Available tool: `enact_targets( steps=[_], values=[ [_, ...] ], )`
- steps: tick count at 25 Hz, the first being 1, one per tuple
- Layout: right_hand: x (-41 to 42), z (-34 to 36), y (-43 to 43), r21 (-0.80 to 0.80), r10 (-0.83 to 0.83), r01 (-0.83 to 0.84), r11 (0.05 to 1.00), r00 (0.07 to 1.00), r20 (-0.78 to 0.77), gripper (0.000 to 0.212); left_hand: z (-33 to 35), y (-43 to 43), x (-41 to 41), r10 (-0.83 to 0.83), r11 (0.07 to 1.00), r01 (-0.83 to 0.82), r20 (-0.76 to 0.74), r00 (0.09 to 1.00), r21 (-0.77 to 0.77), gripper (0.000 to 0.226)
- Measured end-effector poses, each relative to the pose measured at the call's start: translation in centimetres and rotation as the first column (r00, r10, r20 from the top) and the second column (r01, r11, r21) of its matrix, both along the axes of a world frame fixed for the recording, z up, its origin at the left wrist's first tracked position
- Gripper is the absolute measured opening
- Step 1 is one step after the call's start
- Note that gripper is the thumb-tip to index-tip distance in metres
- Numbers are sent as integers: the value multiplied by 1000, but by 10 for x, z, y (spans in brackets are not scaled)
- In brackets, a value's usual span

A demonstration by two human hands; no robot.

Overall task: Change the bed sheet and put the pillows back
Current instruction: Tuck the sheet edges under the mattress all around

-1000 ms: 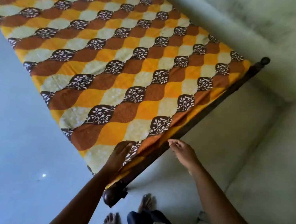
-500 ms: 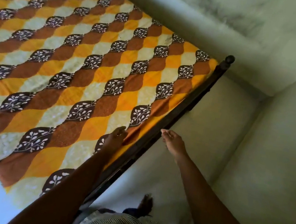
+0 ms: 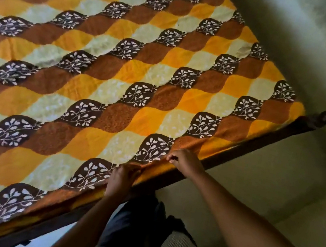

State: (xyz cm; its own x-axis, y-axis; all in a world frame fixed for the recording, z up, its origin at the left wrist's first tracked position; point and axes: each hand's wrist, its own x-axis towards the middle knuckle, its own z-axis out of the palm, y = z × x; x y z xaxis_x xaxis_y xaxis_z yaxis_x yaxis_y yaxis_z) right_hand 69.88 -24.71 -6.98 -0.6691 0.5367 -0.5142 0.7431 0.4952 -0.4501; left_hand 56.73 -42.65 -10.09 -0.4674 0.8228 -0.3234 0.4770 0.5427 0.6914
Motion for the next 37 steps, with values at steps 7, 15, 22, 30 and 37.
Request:
enact_targets(
  steps=[7, 15, 22, 30, 37],
  values=[
    [-9, -33, 35, 102, 519, -523, 846, 852, 64, 25, -20, 4, 20, -29, 997, 50, -299, 954, 63, 21],
    [12, -23, 41, -27, 661, -661, 750, 750, 10, 14, -2, -2, 26, -116, 987, 33, -543, 832, -159, 40],
    [-13, -24, 40, -70, 690, -687, 723, 723, 37, 27, -6, -23, 18, -32, 999, 31, -261, 965, -9, 20],
    [-39, -43, -20, 18, 737, -740, 672, 667, -110, 24, -13, -51, -5, -66, 998, 61, -348, 935, -25, 31],
    [-50, -36, -23, -202, 653, -640, 741, 757, -2, 22, 0, -142, -62, -129, 990, 99, -388, 913, -96, 27]
  ],
)
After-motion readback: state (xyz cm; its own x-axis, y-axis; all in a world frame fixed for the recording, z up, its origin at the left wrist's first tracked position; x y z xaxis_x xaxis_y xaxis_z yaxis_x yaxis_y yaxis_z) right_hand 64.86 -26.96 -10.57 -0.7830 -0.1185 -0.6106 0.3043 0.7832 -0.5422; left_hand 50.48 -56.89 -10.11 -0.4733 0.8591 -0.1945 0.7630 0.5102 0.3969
